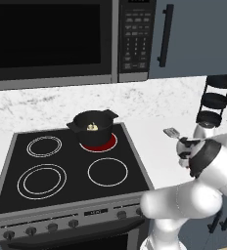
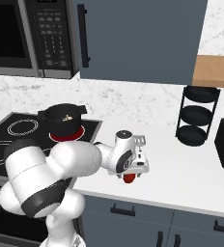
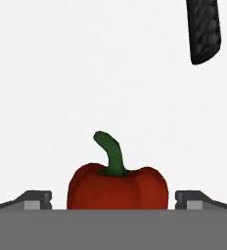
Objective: Put the mushroom and bell pepper in the pot. Retrieve the spatula and lightly stir the vegetables in the pot.
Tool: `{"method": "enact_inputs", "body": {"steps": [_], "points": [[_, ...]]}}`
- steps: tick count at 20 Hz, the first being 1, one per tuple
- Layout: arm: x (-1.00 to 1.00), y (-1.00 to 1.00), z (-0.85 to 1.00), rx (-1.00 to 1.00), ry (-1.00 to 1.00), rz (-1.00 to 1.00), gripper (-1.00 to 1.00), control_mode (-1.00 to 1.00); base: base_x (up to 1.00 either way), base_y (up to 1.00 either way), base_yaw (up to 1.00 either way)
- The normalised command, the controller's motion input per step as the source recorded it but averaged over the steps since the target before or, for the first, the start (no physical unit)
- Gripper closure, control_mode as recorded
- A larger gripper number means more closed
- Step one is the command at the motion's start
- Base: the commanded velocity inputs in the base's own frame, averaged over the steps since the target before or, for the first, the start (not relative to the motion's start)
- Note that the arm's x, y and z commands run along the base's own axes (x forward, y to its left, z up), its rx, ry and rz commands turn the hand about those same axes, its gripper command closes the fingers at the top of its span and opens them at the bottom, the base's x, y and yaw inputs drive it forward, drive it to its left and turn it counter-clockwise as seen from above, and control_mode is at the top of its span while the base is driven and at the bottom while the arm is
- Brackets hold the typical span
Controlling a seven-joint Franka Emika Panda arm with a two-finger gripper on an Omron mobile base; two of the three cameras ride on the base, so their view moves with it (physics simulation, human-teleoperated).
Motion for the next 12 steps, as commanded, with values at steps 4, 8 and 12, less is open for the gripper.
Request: {"method": "enact_inputs", "body": {"steps": [4,8,12], "points": [[0.04,0.0,-0.26,0.0,0.13,0.0,-1.0,-1.0,0.0,0.0,0.0],[0.02,0.0,-0.18,0.0,0.12,0.0,1.0,-1.0,0.0,0.0,0.0],[-0.02,0.0,-0.01,0.0,0.03,0.0,1.0,-1.0,0.0,0.0,0.0]]}}
